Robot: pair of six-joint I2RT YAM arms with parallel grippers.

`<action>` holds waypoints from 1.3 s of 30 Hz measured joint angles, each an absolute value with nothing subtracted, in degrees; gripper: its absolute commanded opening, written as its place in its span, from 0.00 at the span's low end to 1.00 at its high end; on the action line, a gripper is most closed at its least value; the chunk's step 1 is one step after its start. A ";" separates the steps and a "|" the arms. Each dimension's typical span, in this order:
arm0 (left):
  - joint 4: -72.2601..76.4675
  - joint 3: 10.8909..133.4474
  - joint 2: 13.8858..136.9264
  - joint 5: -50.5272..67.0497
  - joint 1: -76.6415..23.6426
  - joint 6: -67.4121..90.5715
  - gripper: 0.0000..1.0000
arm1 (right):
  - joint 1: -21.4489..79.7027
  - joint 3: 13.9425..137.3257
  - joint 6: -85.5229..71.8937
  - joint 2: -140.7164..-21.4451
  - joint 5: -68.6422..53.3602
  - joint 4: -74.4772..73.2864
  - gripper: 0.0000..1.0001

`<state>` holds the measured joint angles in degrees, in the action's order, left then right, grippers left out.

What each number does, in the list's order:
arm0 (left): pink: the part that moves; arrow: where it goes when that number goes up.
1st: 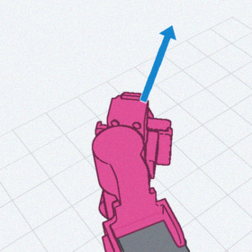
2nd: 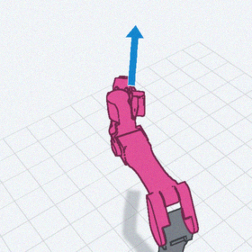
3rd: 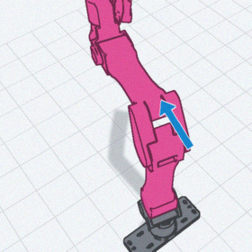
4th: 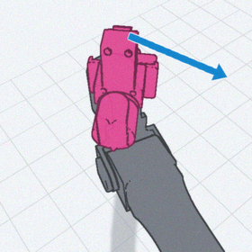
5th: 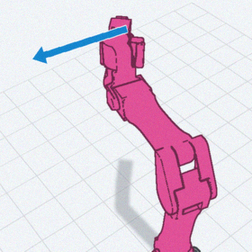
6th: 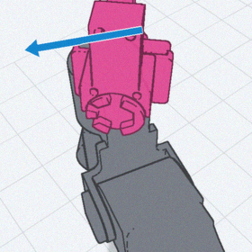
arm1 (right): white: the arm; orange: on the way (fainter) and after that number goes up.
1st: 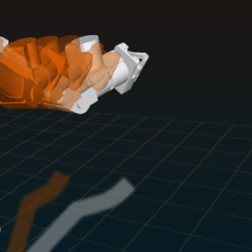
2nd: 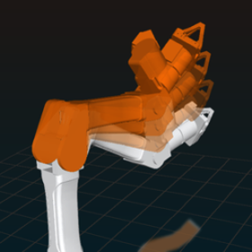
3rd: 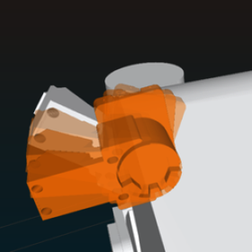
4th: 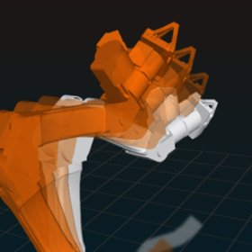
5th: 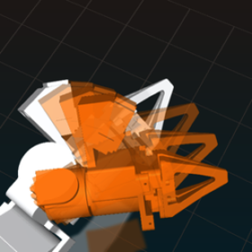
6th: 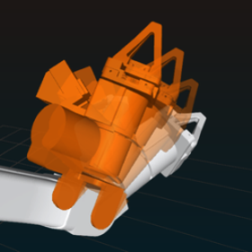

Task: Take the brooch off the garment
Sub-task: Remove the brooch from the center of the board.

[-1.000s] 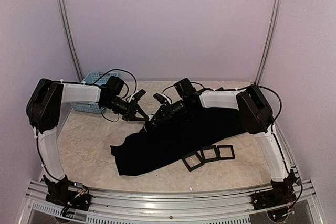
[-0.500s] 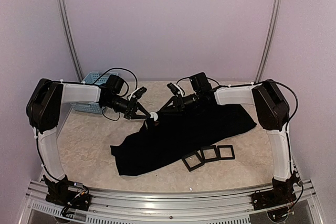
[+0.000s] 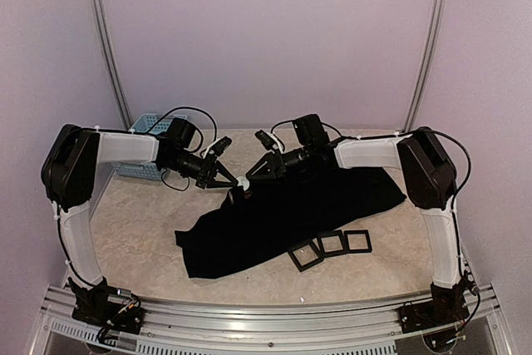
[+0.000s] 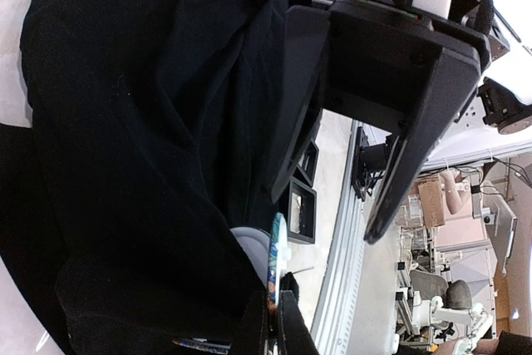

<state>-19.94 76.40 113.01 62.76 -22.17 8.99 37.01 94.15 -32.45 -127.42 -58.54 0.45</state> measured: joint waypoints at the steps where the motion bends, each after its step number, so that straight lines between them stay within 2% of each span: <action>1: -19.94 76.40 113.01 62.76 -22.17 8.99 0.00 | 37.34 94.24 -32.51 -127.52 -58.78 0.56 0.39; 6: -19.90 76.40 112.99 62.98 -22.17 9.04 0.00 | 38.39 94.37 -32.67 -128.20 -59.16 0.58 0.35; 12: -19.81 76.40 112.99 63.00 -22.17 9.04 0.00 | 38.57 94.98 -33.41 -129.51 -59.57 0.67 0.16; 15: -19.81 76.40 112.99 63.24 -22.15 9.04 0.00 | 38.54 95.26 -33.87 -130.06 -59.68 0.86 0.01; 16: -19.81 76.40 113.01 63.33 -22.15 9.06 0.00 | 38.54 95.44 -34.11 -130.30 -59.61 0.86 0.00; 17: -19.84 76.40 112.99 63.16 -22.15 9.02 0.04 | 38.54 95.57 -34.30 -130.47 -59.81 0.93 0.00; 18: -19.86 76.40 112.99 62.94 -22.11 9.02 0.13 | 38.52 95.66 -34.52 -130.52 -59.86 0.91 0.00; 19: -19.86 76.40 112.99 62.81 -22.06 9.04 0.28 | 38.52 95.70 -34.57 -130.52 -59.81 0.97 0.00; 20: -19.84 76.40 112.97 62.48 -22.04 9.21 0.47 | 38.54 95.72 -34.41 -130.52 -59.79 1.13 0.00; 23: -19.40 76.27 112.86 61.52 -22.06 9.93 0.74 | 38.85 95.68 -33.43 -130.50 -58.22 1.10 0.00; 25: -17.89 74.70 111.74 59.51 -22.06 10.74 0.85 | 39.13 95.64 -32.21 -130.47 -56.45 0.47 0.00; 29: -15.55 68.97 106.45 53.98 -22.11 11.53 0.94 | 39.79 95.66 -28.40 -129.86 -51.92 -3.01 0.00; 35: -13.15 60.73 96.66 43.44 -25.04 10.35 0.97 | 40.18 95.72 -24.47 -128.64 -47.07 -7.25 0.00; 39: -12.78 57.87 95.90 39.05 -28.18 9.63 0.98 | 40.32 95.72 -23.09 -128.44 -44.82 -8.97 0.00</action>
